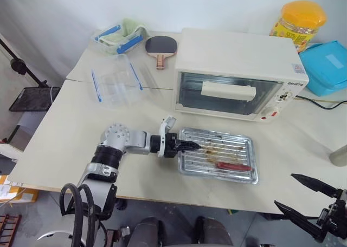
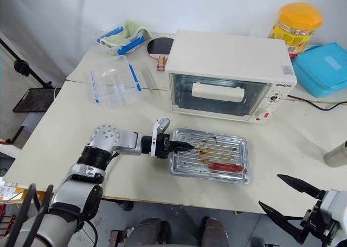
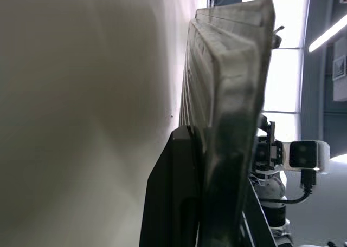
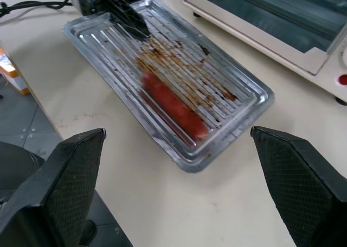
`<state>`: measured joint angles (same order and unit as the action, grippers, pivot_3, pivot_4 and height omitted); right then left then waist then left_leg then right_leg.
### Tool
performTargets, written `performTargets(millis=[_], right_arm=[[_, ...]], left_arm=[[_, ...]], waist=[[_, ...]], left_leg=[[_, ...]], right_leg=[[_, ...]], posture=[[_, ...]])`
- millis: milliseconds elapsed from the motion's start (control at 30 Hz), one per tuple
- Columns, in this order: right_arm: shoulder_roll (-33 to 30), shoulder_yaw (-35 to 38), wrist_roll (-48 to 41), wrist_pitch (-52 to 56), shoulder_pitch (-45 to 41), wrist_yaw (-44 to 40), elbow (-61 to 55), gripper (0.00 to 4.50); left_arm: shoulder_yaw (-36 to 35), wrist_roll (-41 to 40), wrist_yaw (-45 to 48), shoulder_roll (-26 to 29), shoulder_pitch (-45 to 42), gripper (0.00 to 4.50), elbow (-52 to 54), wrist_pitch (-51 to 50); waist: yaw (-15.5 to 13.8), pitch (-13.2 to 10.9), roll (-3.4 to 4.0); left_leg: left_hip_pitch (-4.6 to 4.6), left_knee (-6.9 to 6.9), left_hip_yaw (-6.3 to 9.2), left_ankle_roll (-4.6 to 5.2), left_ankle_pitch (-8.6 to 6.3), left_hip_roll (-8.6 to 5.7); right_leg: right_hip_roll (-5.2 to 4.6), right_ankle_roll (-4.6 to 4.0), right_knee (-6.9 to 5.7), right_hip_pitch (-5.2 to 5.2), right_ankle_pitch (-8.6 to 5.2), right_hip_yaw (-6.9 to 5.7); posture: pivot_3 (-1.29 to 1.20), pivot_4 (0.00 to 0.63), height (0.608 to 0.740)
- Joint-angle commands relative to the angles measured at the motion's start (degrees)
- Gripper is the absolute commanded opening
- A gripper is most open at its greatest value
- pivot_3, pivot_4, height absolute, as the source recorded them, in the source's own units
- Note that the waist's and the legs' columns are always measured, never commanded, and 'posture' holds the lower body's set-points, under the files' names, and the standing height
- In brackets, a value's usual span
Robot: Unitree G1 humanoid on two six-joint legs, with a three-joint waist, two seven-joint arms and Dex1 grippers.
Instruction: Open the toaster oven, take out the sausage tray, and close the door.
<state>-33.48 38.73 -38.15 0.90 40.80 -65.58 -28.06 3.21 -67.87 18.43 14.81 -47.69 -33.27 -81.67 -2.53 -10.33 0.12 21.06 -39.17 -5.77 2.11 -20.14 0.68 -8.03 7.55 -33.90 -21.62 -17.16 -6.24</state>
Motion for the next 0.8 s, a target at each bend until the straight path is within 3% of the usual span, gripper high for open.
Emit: performTargets(millis=[33, 233, 400, 500, 567, 733, 800], right_arm=[[0.10, -0.19, -0.01, -1.00, -0.55, 0.16, -0.79, 4.50], [-0.60, -1.34, 0.48, -0.69, -2.58, -0.37, 0.67, 4.50], [-1.90, -2.36, 0.70, -0.67, -5.33, -1.31, 2.48, 4.50], [-2.45, -2.58, 0.43, -1.45, -8.17, -1.57, 3.83, 4.50], [-3.19, -3.91, 0.41, -1.02, -10.40, -2.02, 4.33, 4.50], [-5.47, -5.93, 0.10, -0.28, -14.77, -3.65, 5.97, 4.50], [-6.61, -6.35, -0.21, 0.03, -16.00, -4.52, 6.53, 4.50]], left_arm=[[-0.99, 3.76, 2.97, 0.00, 0.02, 1.23, 1.83, -1.47], [-2.69, 7.92, 6.02, 3.80, 3.65, 3.08, 9.23, -2.99], [3.83, 10.74, 22.65, 19.57, 13.49, 4.45, 29.71, 2.31], [3.06, 15.10, 29.53, 25.82, 20.02, 4.45, 35.86, 12.34], [-0.50, 21.34, 36.15, 29.34, 27.25, 4.45, 38.57, 27.81], [-7.79, 36.52, 46.22, 30.51, 38.00, 4.45, 36.29, 66.78], [-8.72, 40.42, 48.76, 30.67, 39.27, 4.45, 33.75, 76.52]], waist=[[0.01, 0.00, 0.00], [0.57, 0.00, 0.00], [2.44, 0.00, 0.02], [2.45, 0.02, 0.16], [2.54, 0.01, 0.16], [2.27, 0.00, 0.18], [1.71, 0.00, 0.19]], left_leg=[[0.01, 0.00, 0.00, -0.01, 0.00, 0.01], [0.03, 0.04, 0.00, -0.01, 0.00, 0.07], [-0.05, 0.10, -0.12, -0.18, 0.00, 0.22], [-0.11, 0.12, -0.08, -0.26, -0.01, 0.25], [-0.10, 0.12, -0.07, -0.42, -0.10, 0.22], [0.16, 0.14, -0.04, -0.58, -0.19, 0.23], [0.21, 0.14, -0.06, -0.54, -0.19, 0.18]], right_leg=[[0.00, 0.00, -0.03, -0.02, 0.00, 0.00], [0.03, 0.00, -0.06, -0.08, 0.00, 0.00], [0.12, -0.07, -0.14, -0.15, -0.04, 0.13], [0.14, -0.16, -0.18, -0.14, -0.08, 0.18], [-0.02, -0.20, -0.07, -0.18, -0.11, 0.29], [-0.51, -0.35, -0.06, -0.50, -0.18, 0.31], [-0.58, -0.34, -0.06, -0.54, -0.18, 0.30]], posture=[[0.00, 0.150, 0.740], [0.00, 0.150, 0.740], [0.00, 0.150, 0.740], [0.00, 0.150, 0.740], [0.00, 0.150, 0.740], [0.00, 0.150, 0.740], [0.00, 0.150, 0.740]])
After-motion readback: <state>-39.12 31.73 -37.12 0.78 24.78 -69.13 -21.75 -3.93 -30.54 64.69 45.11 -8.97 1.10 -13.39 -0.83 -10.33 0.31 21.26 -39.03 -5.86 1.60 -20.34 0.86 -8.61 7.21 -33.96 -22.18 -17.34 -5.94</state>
